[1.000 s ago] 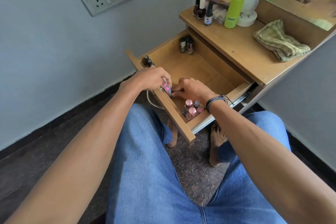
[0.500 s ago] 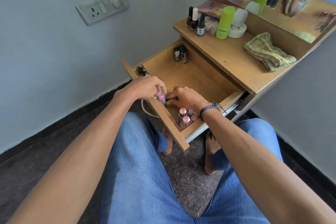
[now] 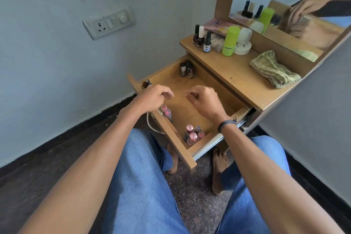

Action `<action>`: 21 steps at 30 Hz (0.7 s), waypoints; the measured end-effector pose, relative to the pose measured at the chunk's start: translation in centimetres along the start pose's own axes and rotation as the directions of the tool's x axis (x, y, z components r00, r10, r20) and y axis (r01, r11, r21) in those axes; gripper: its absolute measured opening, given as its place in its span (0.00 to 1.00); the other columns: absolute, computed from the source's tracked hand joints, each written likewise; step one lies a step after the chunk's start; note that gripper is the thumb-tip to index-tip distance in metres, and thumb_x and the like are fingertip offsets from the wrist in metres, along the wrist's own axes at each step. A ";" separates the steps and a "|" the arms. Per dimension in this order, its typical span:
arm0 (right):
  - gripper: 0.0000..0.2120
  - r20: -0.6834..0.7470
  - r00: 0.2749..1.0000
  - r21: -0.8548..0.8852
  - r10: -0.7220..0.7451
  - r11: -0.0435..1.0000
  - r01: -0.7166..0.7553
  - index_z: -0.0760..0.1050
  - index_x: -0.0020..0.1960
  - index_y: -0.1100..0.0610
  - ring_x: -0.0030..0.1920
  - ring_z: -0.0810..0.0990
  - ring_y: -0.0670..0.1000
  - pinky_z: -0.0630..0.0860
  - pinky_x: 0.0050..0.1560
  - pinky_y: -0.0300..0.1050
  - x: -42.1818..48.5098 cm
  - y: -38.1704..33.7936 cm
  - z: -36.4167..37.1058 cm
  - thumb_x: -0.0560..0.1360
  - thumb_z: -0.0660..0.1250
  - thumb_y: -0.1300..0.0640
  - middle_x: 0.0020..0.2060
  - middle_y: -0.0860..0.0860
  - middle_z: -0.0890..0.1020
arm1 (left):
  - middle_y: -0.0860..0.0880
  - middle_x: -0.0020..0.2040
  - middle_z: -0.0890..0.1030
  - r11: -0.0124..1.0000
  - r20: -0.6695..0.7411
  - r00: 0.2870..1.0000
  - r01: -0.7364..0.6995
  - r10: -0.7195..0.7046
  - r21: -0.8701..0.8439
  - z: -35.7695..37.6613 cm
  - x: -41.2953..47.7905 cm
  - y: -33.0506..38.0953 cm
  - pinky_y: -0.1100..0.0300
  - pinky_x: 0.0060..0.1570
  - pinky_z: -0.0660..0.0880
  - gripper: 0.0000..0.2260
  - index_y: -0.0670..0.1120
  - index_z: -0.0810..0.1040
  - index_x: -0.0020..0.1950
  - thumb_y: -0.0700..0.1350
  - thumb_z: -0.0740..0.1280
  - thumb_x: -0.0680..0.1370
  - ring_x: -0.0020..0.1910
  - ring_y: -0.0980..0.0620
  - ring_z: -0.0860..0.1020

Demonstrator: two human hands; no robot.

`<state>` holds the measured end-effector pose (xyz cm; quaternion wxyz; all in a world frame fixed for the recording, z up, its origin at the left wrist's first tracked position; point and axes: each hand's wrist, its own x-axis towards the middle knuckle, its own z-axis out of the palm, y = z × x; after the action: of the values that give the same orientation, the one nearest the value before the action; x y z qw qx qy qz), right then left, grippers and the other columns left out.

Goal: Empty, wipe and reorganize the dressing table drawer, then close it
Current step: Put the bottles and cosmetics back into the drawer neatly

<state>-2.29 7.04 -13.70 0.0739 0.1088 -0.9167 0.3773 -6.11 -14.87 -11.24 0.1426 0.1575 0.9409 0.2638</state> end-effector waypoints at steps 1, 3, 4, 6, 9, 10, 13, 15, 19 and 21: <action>0.09 -0.074 0.997 -0.003 -0.026 1.000 0.026 0.84 0.59 0.54 0.54 0.84 0.47 0.81 0.57 0.49 0.3 -0.1 -1.1 0.81 0.68 0.57 0.56 0.50 0.85 | 0.59 0.55 0.82 1.000 -0.034 0.999 -0.006 0.005 -0.030 -0.1 0.2 0.4 0.53 0.58 0.78 0.20 0.56 0.82 0.56 0.33 0.59 0.79 0.53 0.62 0.80; 0.09 -0.222 0.973 -0.026 -0.059 0.998 0.054 0.83 0.59 0.55 0.51 0.83 0.45 0.81 0.53 0.44 1.4 -0.1 -3.3 0.81 0.67 0.58 0.55 0.51 0.86 | 0.59 0.55 0.82 0.995 -0.114 0.993 -0.022 0.011 -0.101 -0.4 0.8 1.7 0.58 0.50 0.78 0.19 0.56 0.82 0.56 0.34 0.61 0.79 0.47 0.67 0.79; 0.10 -0.289 0.956 -0.034 -0.052 0.998 0.044 0.83 0.59 0.55 0.50 0.83 0.45 0.81 0.52 0.43 2.2 -0.1 -4.4 0.81 0.66 0.58 0.55 0.51 0.86 | 0.58 0.54 0.82 0.987 -0.157 0.987 -0.035 0.010 -0.155 -0.6 1.1 2.5 0.61 0.47 0.77 0.19 0.56 0.82 0.57 0.33 0.62 0.79 0.45 0.68 0.79; 0.10 -0.374 0.927 -0.045 -0.008 0.999 -0.010 0.84 0.57 0.55 0.48 0.83 0.47 0.81 0.51 0.44 3.8 0.2 -6.3 0.81 0.66 0.56 0.53 0.50 0.86 | 0.56 0.53 0.83 0.953 -0.243 0.970 -0.064 -0.011 -0.297 -1.2 1.9 4.4 0.68 0.49 0.74 0.17 0.52 0.82 0.59 0.33 0.64 0.79 0.50 0.64 0.80; 0.10 -0.351 0.932 -0.002 0.092 0.995 -0.100 0.85 0.56 0.52 0.46 0.82 0.47 0.81 0.51 0.47 5.0 1.1 -7.8 0.79 0.66 0.55 0.51 0.48 0.86 | 0.52 0.54 0.84 0.883 -0.315 0.945 -0.070 -0.090 -0.463 -1.9 3.7 7.5 0.73 0.49 0.72 0.16 0.47 0.81 0.63 0.34 0.68 0.78 0.53 0.59 0.81; 0.10 -0.335 0.930 0.057 0.149 0.989 -0.138 0.85 0.54 0.52 0.44 0.82 0.48 0.81 0.50 0.48 5.2 1.5 -8.0 0.78 0.66 0.55 0.48 0.48 0.87 | 0.51 0.56 0.84 0.863 -0.316 0.942 -0.066 -0.111 -0.500 -2.0 4.5 8.5 0.71 0.51 0.73 0.17 0.46 0.81 0.64 0.34 0.68 0.77 0.54 0.58 0.81; 0.09 -0.349 0.893 0.271 0.283 0.943 -0.193 0.86 0.49 0.51 0.37 0.83 0.48 0.82 0.44 0.49 5.6 2.0 -8.5 0.75 0.68 0.56 0.37 0.48 0.85 | 0.49 0.58 0.83 0.829 -0.319 0.934 -0.047 -0.161 -0.557 -1.8 7.2 10.9 0.62 0.59 0.75 0.18 0.44 0.79 0.66 0.35 0.70 0.77 0.57 0.53 0.80; 0.08 -0.382 0.865 0.372 0.325 0.911 -0.178 0.86 0.47 0.50 0.32 0.80 0.43 0.80 0.39 0.46 5.7 2.2 -8.7 0.73 0.68 0.57 0.32 0.46 0.84 | 0.49 0.58 0.83 0.812 -0.331 0.921 -0.029 -0.205 -0.583 -1.2 8.9 11.7 0.59 0.62 0.74 0.19 0.44 0.78 0.67 0.37 0.72 0.76 0.57 0.53 0.80; 0.07 -0.371 0.849 0.461 0.375 0.869 -0.182 0.86 0.46 0.53 0.32 0.79 0.45 0.78 0.38 0.46 5.4 2.8 -9.1 0.73 0.68 0.59 0.32 0.51 0.84 | 0.53 0.53 0.83 0.853 -0.380 0.894 0.005 -0.237 -0.521 0.8 11.7 12.9 0.65 0.51 0.73 0.18 0.47 0.80 0.64 0.42 0.75 0.74 0.53 0.55 0.80; 0.07 -0.368 0.846 0.474 0.386 0.860 -0.186 0.86 0.47 0.55 0.32 0.79 0.46 0.78 0.38 0.46 5.5 3.1 -9.3 0.73 0.68 0.60 0.33 0.52 0.84 | 0.55 0.48 0.81 0.870 -0.412 0.877 0.013 -0.247 -0.494 1.3 12.8 13.4 0.66 0.45 0.71 0.16 0.48 0.80 0.62 0.43 0.75 0.74 0.51 0.55 0.80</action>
<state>-7.93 14.98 -8.00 0.2006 -0.1097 -0.7764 0.5873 -14.35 1.36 -7.41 -0.0333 -0.0156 0.8618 0.5060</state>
